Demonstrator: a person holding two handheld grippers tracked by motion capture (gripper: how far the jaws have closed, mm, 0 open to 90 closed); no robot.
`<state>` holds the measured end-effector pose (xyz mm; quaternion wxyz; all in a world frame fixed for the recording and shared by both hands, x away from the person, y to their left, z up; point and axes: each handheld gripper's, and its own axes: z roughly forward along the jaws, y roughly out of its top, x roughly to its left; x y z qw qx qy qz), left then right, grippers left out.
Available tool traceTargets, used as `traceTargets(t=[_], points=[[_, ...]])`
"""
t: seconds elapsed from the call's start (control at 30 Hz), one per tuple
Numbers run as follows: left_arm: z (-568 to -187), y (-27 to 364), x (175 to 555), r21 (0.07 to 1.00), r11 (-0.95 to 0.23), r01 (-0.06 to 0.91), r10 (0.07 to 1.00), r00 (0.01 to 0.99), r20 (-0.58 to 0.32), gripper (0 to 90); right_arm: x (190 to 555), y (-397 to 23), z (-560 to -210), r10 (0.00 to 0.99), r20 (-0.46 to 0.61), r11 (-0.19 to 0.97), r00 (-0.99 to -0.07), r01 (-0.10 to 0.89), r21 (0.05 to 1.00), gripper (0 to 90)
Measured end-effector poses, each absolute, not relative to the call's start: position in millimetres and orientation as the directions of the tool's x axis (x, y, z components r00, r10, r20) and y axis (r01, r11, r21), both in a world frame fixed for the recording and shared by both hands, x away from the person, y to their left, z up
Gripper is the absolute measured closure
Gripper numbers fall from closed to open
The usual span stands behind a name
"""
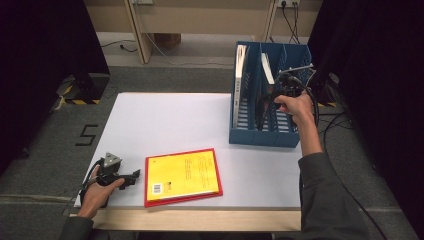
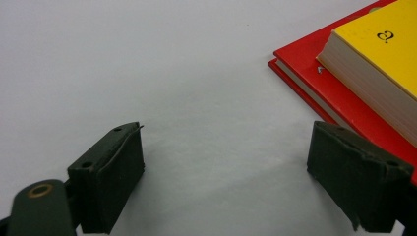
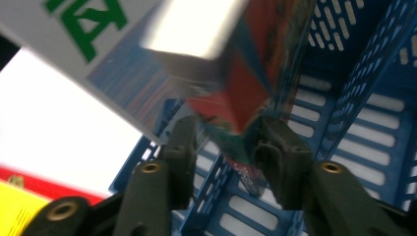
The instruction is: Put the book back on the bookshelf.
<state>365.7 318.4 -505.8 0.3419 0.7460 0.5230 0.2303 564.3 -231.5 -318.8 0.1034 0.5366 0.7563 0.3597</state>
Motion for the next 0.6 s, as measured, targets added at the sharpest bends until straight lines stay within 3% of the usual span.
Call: traceTargets(t=[0.6], points=[[-506, 318, 366, 0.751, -0.22, 0.623, 0.938, 0.347, -0.014, 12.9, 584, -206, -321, 0.906, 0.159, 0.197, -0.393, 0.723, 0.662, 62.7]])
